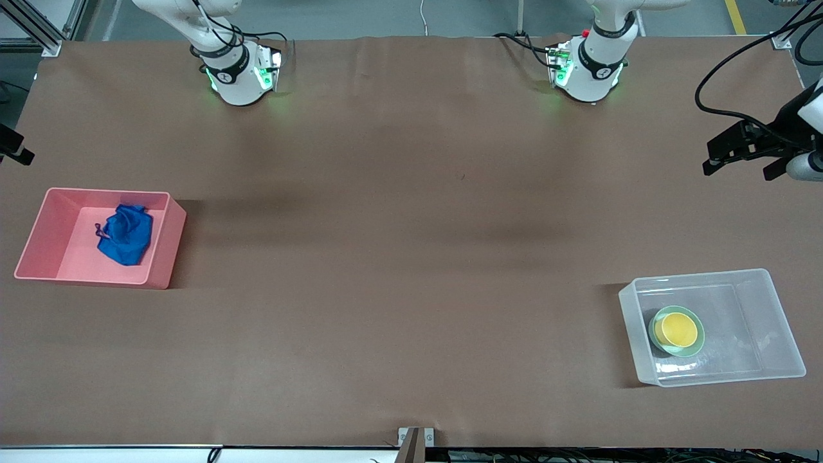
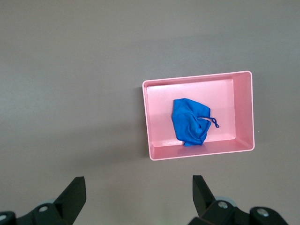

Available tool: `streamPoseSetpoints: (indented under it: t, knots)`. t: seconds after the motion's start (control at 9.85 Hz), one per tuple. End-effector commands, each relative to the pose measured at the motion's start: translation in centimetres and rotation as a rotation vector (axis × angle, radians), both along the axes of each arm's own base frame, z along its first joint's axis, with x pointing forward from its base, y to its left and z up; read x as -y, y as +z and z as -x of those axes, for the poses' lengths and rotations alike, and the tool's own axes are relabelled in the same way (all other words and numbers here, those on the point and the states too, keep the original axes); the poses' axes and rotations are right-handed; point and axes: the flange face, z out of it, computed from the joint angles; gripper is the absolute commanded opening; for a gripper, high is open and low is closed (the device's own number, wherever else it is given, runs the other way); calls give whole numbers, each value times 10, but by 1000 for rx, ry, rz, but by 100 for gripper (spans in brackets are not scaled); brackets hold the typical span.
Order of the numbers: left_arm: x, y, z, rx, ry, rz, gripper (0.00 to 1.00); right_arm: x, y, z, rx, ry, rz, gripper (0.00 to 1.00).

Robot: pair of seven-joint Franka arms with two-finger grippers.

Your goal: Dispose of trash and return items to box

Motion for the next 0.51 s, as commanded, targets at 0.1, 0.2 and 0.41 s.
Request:
streamPoseSetpoints:
  t: [0.1, 0.2, 0.41]
  knots:
    - [5, -15, 5, -38, -2, -61, 100, 1, 3, -1, 5, 4, 6, 100]
    - [5, -17, 4, -41, 0, -61, 100, 0, 3, -1, 6, 5, 11, 100]
    - [4, -16, 4, -40, 13, -61, 100, -1, 3, -1, 5, 8, 12, 100]
